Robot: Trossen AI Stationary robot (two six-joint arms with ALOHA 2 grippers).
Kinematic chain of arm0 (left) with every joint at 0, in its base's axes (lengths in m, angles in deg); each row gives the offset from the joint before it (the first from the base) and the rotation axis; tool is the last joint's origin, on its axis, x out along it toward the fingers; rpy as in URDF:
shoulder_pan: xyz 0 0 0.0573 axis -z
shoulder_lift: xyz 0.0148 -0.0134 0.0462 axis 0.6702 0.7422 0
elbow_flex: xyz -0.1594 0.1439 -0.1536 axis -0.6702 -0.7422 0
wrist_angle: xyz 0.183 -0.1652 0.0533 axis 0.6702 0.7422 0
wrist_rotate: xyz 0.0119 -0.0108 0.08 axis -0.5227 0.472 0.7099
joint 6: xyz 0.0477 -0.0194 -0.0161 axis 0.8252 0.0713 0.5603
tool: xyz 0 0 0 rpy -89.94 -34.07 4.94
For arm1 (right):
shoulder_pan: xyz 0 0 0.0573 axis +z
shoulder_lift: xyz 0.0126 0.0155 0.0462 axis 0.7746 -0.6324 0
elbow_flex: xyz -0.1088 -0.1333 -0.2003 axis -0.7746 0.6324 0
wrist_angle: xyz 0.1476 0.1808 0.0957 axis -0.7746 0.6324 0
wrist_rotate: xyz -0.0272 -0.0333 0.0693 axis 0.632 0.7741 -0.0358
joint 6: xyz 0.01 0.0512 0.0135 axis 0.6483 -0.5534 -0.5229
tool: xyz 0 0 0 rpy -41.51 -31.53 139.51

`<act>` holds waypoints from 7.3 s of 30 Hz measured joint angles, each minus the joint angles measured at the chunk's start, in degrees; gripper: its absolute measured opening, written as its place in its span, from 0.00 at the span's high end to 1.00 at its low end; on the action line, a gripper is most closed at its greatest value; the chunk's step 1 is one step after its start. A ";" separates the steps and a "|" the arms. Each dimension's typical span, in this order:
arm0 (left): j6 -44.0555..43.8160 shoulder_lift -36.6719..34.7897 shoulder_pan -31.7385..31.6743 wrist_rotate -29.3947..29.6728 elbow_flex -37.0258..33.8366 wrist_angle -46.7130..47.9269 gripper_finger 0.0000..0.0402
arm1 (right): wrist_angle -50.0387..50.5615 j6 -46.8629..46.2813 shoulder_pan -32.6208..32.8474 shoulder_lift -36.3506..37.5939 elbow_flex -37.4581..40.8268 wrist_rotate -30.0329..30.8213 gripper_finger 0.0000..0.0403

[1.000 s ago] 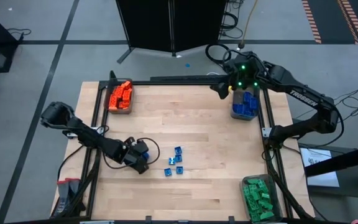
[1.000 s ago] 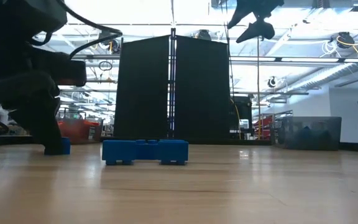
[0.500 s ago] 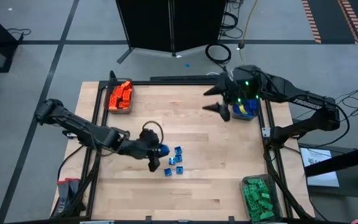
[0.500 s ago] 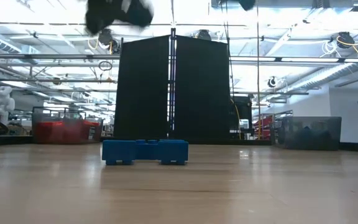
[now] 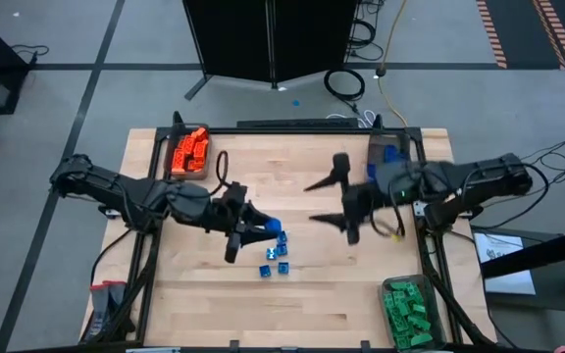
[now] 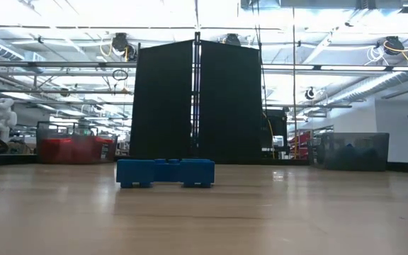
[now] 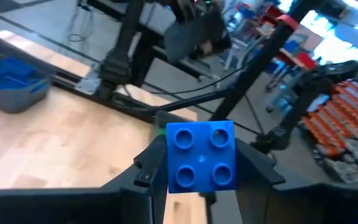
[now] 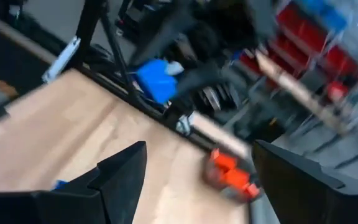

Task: Sort blocks
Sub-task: Put the blue game piece into the top right black bin

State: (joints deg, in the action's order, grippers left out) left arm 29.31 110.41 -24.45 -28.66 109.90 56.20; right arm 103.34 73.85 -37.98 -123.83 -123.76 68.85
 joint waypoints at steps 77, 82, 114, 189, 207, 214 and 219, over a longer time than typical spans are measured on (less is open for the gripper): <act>-4.50 6.62 -1.87 -25.94 0.04 3.81 0.68 | -19.36 -5.74 12.41 -19.24 0.00 4.46 0.40; -4.50 6.62 -1.87 -26.83 0.02 1.77 0.68 | -19.24 -5.43 12.28 -19.24 0.00 4.46 0.44; -5.42 6.02 -1.87 -27.59 -0.02 1.58 0.31 | -18.12 -2.84 12.02 -20.23 0.00 6.39 0.80; -9.78 10.08 -1.66 15.71 -2.41 29.16 0.20 | 35.46 -53.86 -46.10 1.95 5.32 4.24 0.36; -10.40 33.85 -3.82 17.67 -2.45 12.56 0.20 | 42.52 -56.89 -39.51 11.06 0.85 4.46 0.36; -5.98 37.08 -6.32 13.23 -2.43 11.53 0.20 | 44.80 -57.23 -37.91 10.87 0.85 4.43 0.36; -6.01 39.03 -7.16 12.67 -2.43 11.81 0.20 | 45.03 -57.01 -36.32 10.87 0.85 4.44 0.36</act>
State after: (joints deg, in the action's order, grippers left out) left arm 23.30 149.43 -31.61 -15.99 107.48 68.02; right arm 148.36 16.84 -74.30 -112.95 -122.91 73.29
